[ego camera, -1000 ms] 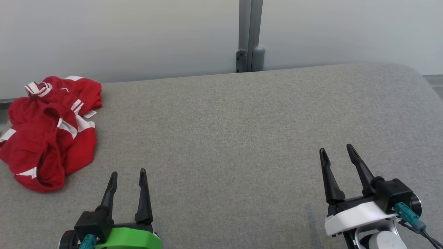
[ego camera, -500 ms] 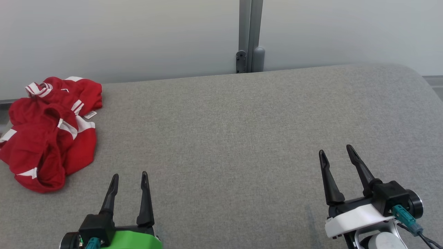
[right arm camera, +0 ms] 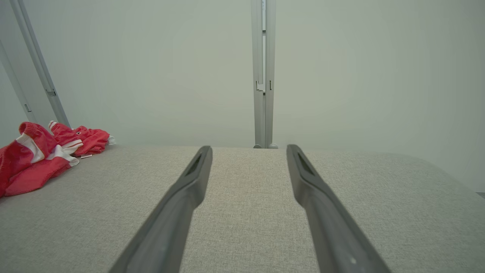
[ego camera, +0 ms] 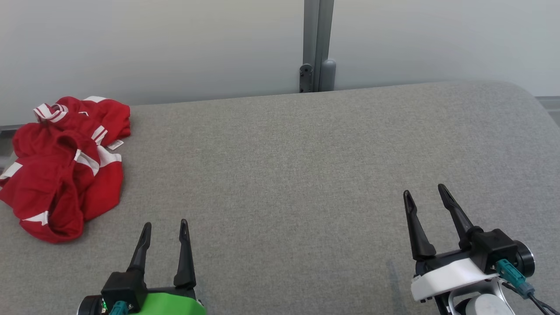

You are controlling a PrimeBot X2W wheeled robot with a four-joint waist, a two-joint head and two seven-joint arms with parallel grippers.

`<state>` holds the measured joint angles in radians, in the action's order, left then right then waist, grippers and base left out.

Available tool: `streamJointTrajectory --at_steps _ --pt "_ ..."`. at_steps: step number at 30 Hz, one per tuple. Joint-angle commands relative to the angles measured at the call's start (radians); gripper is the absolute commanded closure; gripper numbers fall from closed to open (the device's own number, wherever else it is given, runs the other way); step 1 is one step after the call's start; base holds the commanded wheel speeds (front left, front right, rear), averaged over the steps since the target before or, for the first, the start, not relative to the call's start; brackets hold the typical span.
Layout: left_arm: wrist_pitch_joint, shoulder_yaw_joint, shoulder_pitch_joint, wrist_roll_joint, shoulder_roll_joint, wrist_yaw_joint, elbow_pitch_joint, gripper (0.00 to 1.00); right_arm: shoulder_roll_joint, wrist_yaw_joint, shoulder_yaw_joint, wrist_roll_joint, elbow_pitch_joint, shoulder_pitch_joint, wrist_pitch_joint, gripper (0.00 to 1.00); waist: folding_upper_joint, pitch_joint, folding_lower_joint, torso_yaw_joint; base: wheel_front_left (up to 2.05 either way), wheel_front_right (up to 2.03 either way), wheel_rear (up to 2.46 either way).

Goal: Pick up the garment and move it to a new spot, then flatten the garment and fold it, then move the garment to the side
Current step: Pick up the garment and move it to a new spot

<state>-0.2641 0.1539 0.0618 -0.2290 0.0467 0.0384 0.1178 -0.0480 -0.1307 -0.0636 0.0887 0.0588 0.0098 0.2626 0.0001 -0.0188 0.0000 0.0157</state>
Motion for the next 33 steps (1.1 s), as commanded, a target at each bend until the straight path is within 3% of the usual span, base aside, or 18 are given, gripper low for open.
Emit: streamJointTrajectory --at_steps 1,11,17,33 --pt "-0.001 -0.001 0.008 0.005 0.007 0.0 0.003 0.0 -0.004 0.0 0.002 0.005 0.001 0.009 0.004 0.0 -0.0001 0.0 0.0 0.0 0.0 0.0 0.0" --pt "-0.001 0.0 0.006 0.011 0.007 -0.001 0.005 0.0 -0.004 0.0 0.004 0.003 0.002 0.01 0.004 0.0 -0.0001 0.002 0.0 0.005 0.0 0.0 0.0" --pt "-0.001 0.005 -0.011 0.019 0.007 -0.004 0.005 0.0 -0.004 0.0 0.01 -0.004 0.0 0.02 0.004 0.0 -0.0001 0.005 0.0 0.045 0.0 0.0 0.0" --pt "-0.001 -0.003 -0.009 0.03 0.006 -0.007 -0.015 0.0 -0.004 0.0 -0.006 0.011 -0.013 0.015 0.003 0.0 -0.0001 0.002 0.0 0.361 0.0 0.0 0.0"
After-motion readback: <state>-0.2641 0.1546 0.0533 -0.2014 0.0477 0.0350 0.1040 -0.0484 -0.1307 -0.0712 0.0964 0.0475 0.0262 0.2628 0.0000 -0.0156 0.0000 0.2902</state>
